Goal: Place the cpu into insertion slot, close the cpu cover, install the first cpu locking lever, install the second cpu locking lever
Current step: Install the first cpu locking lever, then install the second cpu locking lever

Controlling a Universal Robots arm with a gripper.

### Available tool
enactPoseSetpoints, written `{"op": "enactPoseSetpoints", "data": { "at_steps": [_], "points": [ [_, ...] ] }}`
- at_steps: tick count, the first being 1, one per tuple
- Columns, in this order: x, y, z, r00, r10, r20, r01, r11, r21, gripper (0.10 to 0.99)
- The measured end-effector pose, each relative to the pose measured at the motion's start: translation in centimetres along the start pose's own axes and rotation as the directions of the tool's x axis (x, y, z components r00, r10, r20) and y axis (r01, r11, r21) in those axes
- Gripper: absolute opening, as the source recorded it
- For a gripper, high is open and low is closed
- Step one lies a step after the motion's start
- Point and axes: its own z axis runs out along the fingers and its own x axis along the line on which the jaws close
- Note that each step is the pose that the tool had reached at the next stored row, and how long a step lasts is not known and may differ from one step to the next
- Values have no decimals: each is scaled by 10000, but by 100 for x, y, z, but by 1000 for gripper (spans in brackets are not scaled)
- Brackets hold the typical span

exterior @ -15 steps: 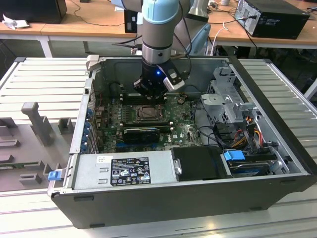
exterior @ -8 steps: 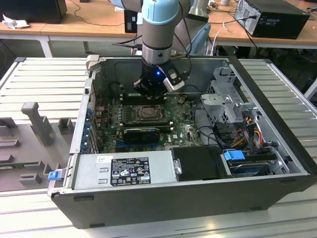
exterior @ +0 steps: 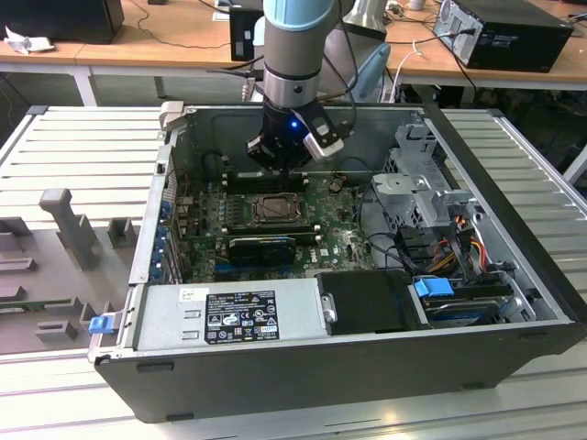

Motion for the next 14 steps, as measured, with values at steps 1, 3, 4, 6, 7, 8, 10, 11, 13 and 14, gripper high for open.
{"op": "enactPoseSetpoints", "data": {
  "at_steps": [1, 3, 4, 6, 7, 8, 10, 11, 13, 14],
  "points": [
    [3, -20, -3, 10000, 3, -1, -3, 10000, 1, 106],
    [5, -40, -5, 10000, 2, -1, -2, 10000, 2, 106],
    [6, -47, -6, 10000, 2, -1, -2, 10000, 2, 106],
    [7, -59, -8, 10000, 2, -1, -2, 10000, 2, 106],
    [8, -65, -9, 10000, 3, -1, -3, 10000, 3, 106],
    [9, -71, -9, 10000, 3, -1, -3, 10000, 2, 106],
    [10, -82, -10, 10000, 3, 0, -3, 10000, 2, 106],
    [10, -85, -11, 10000, 3, 0, -3, 10000, 2, 106],
    [12, -101, -13, 10000, 3, 0, -3, 10000, 2, 106],
    [12, -104, -18, 10000, 3, -1, -3, 10000, 4, 106]
  ]
}}
